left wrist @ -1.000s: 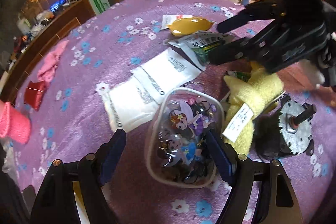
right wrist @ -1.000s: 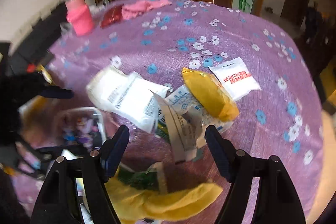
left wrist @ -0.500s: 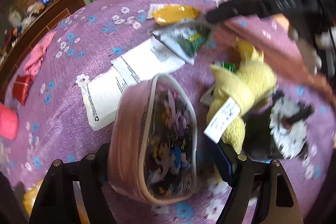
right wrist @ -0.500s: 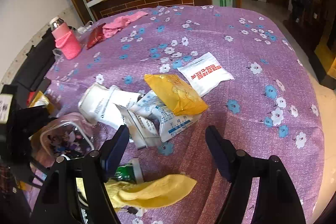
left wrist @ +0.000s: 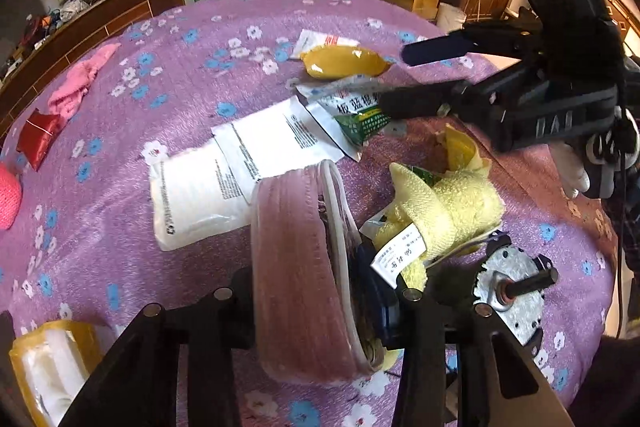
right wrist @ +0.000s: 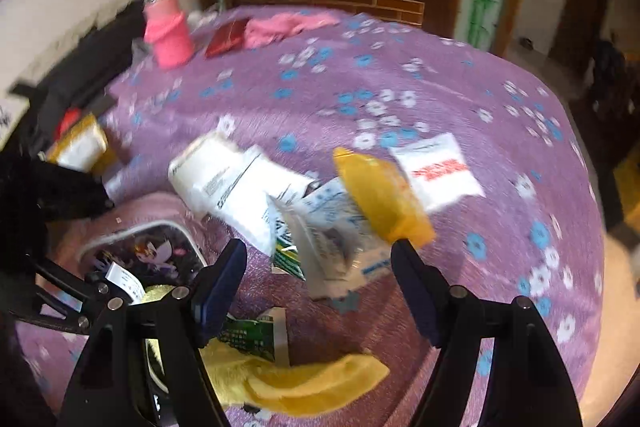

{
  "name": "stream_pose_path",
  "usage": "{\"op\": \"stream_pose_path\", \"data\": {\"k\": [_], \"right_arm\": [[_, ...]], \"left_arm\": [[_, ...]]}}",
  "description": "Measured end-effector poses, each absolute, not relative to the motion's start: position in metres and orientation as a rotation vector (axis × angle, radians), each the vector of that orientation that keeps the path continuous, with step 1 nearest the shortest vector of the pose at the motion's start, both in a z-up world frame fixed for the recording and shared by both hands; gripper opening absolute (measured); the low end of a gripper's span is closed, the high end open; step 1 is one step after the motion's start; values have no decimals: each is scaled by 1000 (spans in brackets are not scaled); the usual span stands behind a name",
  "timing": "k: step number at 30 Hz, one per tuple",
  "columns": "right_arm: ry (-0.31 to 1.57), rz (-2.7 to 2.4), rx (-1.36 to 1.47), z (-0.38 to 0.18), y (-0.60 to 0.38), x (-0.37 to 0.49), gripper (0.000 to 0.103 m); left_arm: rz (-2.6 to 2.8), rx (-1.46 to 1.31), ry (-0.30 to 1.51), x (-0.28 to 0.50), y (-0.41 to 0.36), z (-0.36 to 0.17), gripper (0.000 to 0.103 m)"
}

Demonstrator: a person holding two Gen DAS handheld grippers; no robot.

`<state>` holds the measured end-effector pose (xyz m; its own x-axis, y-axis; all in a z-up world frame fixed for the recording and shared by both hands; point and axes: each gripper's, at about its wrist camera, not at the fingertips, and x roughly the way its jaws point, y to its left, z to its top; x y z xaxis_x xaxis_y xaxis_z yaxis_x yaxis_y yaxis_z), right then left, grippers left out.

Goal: Organize soft objects
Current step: 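Grasp the clear cartoon pencil case with the left tool, then grasp the green-and-white packet with the right tool while the left tool lifts the pencil case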

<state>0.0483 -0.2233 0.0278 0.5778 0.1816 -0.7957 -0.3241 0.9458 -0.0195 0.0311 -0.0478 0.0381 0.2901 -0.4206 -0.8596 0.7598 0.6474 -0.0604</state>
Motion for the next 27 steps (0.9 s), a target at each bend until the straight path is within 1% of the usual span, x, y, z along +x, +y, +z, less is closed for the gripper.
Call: {"op": "stream_pose_path", "data": {"k": [1, 2, 3, 4, 6, 8, 18, 27], "right_arm": [[918, 302, -193, 24, -218, 52, 59], [931, 309, -210, 20, -214, 55, 43], [943, 309, -228, 17, -210, 58, 38], [947, 293, -255, 12, -206, 61, 37], [942, 277, -267, 10, -204, 61, 35], [918, 277, -235, 16, -207, 54, 34], [821, 234, -31, 60, -247, 19, 34], [763, 263, -44, 94, -227, -19, 34]], "left_arm": [[-807, 400, 1003, 32, -50, 36, 43], [-800, 400, 1005, 32, -52, 34, 43], [-792, 394, 1013, 33, -54, 31, 43], [-785, 386, 1017, 35, -55, 29, 43], [-766, 372, 1020, 37, -55, 26, 28], [-758, 344, 1013, 36, -51, 28, 25], [-723, 181, 956, 26, -10, 57, 25], [-689, 51, 910, -9, 35, 87, 25]]}}
